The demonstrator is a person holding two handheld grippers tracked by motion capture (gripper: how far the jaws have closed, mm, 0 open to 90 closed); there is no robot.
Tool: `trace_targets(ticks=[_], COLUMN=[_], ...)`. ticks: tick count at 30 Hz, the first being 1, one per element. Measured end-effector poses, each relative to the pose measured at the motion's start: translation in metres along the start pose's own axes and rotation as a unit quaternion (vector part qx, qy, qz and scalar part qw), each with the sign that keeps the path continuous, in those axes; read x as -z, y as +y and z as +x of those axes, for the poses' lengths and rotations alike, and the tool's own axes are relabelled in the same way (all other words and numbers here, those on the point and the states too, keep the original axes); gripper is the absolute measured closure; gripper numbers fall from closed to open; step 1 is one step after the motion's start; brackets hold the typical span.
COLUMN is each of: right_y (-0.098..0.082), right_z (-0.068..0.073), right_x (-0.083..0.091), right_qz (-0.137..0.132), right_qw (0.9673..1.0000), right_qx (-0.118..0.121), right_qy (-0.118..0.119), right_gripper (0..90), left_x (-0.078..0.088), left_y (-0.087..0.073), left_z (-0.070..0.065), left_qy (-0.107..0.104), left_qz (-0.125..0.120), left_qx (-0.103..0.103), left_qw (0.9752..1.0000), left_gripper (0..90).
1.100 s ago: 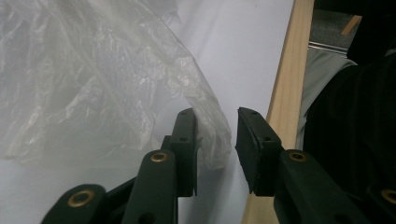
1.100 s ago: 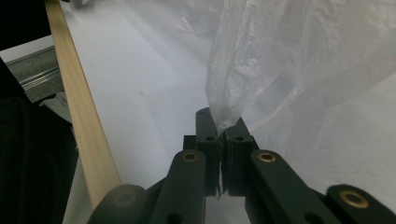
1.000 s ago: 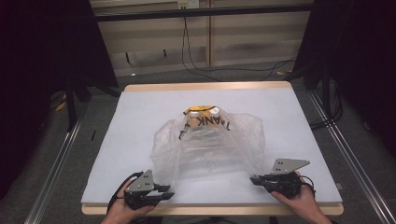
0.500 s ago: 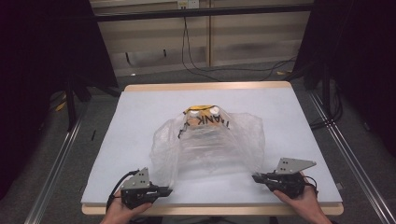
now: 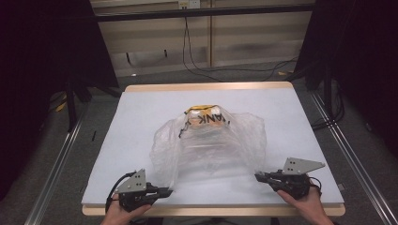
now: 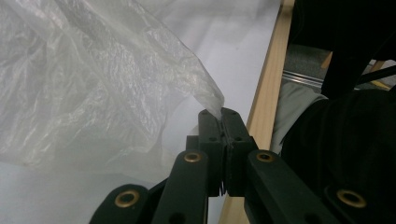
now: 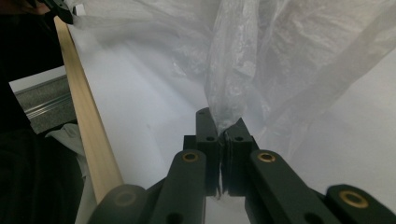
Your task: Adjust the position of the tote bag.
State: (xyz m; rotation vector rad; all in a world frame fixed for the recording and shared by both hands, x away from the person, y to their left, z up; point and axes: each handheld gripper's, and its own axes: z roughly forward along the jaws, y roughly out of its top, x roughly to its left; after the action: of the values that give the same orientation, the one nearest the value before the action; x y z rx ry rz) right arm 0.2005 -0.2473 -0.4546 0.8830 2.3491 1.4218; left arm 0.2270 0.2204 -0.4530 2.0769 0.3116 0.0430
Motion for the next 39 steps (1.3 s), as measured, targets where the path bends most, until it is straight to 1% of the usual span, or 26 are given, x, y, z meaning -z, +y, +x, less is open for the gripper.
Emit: trace_targets(ticks=[1, 4, 5, 6, 7, 8, 9, 11, 12, 14, 15, 16, 20, 21, 23, 24, 25, 27, 30, 32, 33, 34, 35, 36, 37, 39], right_y=[0.002, 0.004, 0.005, 0.007, 0.008, 0.008, 0.01, 0.013, 0.014, 0.015, 0.017, 0.019, 0.024, 0.026, 0.029, 0.03, 0.032, 0.038, 0.042, 0.049, 0.051, 0.053, 0.055, 0.055, 0.056, 0.062], right_z=[0.001, 0.001, 0.001, 0.001, 0.001, 0.001, 0.001, 0.002, 0.002, 0.003, 0.003, 0.004, 0.002, 0.002, 0.001, 0.0, 0.0, 0.0, 0.0, -0.001, 0.0, 0.0, 0.0, 0.0, 0.0, -0.001], right_x=[0.002, 0.005, 0.006, 0.007, 0.008, 0.008, 0.011, 0.012, 0.012, 0.012, 0.012, 0.012, 0.014, 0.015, 0.016, 0.017, 0.017, 0.019, 0.02, 0.021, 0.02, 0.02, 0.02, 0.02, 0.02, 0.021], right_qz=[-0.009, -0.025, -0.032, -0.038, -0.045, -0.045, -0.057, -0.06, -0.063, -0.066, -0.067, -0.074, -0.085, -0.089, -0.093, -0.094, -0.097, -0.103, -0.106, -0.116, -0.117, -0.119, -0.118, -0.118, -0.12, -0.127], right_qw=[1.0, 0.9997, 0.9995, 0.9993, 0.9989, 0.9989, 0.9983, 0.9982, 0.998, 0.9978, 0.9977, 0.9971, 0.9962, 0.9959, 0.9955, 0.9954, 0.9951, 0.9946, 0.9941, 0.9928, 0.9927, 0.9924, 0.9926, 0.9926, 0.9922, 0.9912], right_qx=[0.003, 0.004, 0.003, 0.003, 0.003, 0.003, 0.001, 0.003, 0.001, 0.003, 0.004, -0.001, -0.001, -0.001, 0.001, 0.004, 0.005, 0.009, 0.014, 0.021, 0.022, 0.022, 0.025, 0.025, 0.027, 0.033], right_qy=[0.0, 0.003, 0.006, 0.006, 0.008, 0.008, 0.009, 0.009, 0.01, 0.012, 0.01, 0.017, 0.02, 0.018, 0.016, 0.015, 0.016, 0.014, 0.018, 0.021, 0.018, 0.019, 0.019, 0.019, 0.018, 0.015], right_gripper=[87.0, 87.0, 87.0, 87.1, 87.1, 87.1, 87.1, 87.2, 87.2, 87.2, 87.2, 87.2, 87.3, 87.3, 87.3, 87.3, 87.3, 87.4, 87.4, 87.4, 87.4, 87.4, 87.4, 87.4, 87.4, 87.4], left_x=[0.002, 0.007, 0.008, 0.008, 0.011, 0.011, 0.013, 0.014, 0.016, 0.017, 0.016, 0.018, 0.02, 0.021, 0.022, 0.025, 0.025, 0.026, 0.026, 0.025, 0.025, 0.025, 0.026, 0.026, 0.027, 0.03], left_y=[0.001, 0.003, 0.003, 0.003, 0.005, 0.005, 0.009, 0.011, 0.016, 0.019, 0.02, 0.023, 0.027, 0.028, 0.03, 0.035, 0.037, 0.041, 0.046, 0.052, 0.055, 0.055, 0.06, 0.06, 0.063, 0.069], left_z=[0.0, 0.002, 0.002, 0.002, 0.002, 0.002, 0.002, 0.003, 0.002, 0.001, 0.001, 0.0, 0.0, 0.0, 0.001, 0.001, 0.001, 0.001, 0.001, 0.003, 0.004, 0.004, 0.006, 0.006, 0.008, 0.01], left_qy=[0.001, 0.002, 0.005, 0.005, 0.005, 0.005, 0.001, 0.002, 0.006, 0.007, 0.002, 0.005, 0.013, 0.011, 0.01, 0.017, 0.018, 0.017, 0.017, 0.011, 0.019, 0.019, 0.018, 0.018, 0.018, 0.026], left_qz=[-0.009, -0.02, -0.028, -0.028, -0.035, -0.035, -0.046, -0.052, -0.057, -0.06, -0.066, -0.066, -0.074, -0.079, -0.081, -0.083, -0.086, -0.093, -0.091, -0.101, -0.098, -0.098, -0.109, -0.109, -0.115, -0.114], left_qx=[0.002, -0.003, 0.001, 0.001, -0.001, -0.001, 0.002, 0.0, -0.005, -0.01, -0.011, -0.015, -0.013, -0.014, -0.017, -0.02, -0.023, -0.022, -0.03, -0.028, -0.03, -0.03, -0.029, -0.029, -0.031, -0.035], left_qw=[1.0, 0.9998, 0.9996, 0.9996, 0.9994, 0.9994, 0.9989, 0.9987, 0.9983, 0.9981, 0.9978, 0.9977, 0.9971, 0.9967, 0.9965, 0.9962, 0.9958, 0.9953, 0.9953, 0.9944, 0.9945, 0.9945, 0.9934, 0.9934, 0.9927, 0.9925], left_gripper=[88.8, 88.9, 88.9, 88.9, 88.9, 88.9, 88.9, 88.9, 88.9, 89.0, 89.0, 89.0, 89.1, 89.1, 89.1, 89.1, 89.1, 89.1, 89.1, 89.2, 89.2, 89.2, 89.2, 89.2, 89.2, 89.3])
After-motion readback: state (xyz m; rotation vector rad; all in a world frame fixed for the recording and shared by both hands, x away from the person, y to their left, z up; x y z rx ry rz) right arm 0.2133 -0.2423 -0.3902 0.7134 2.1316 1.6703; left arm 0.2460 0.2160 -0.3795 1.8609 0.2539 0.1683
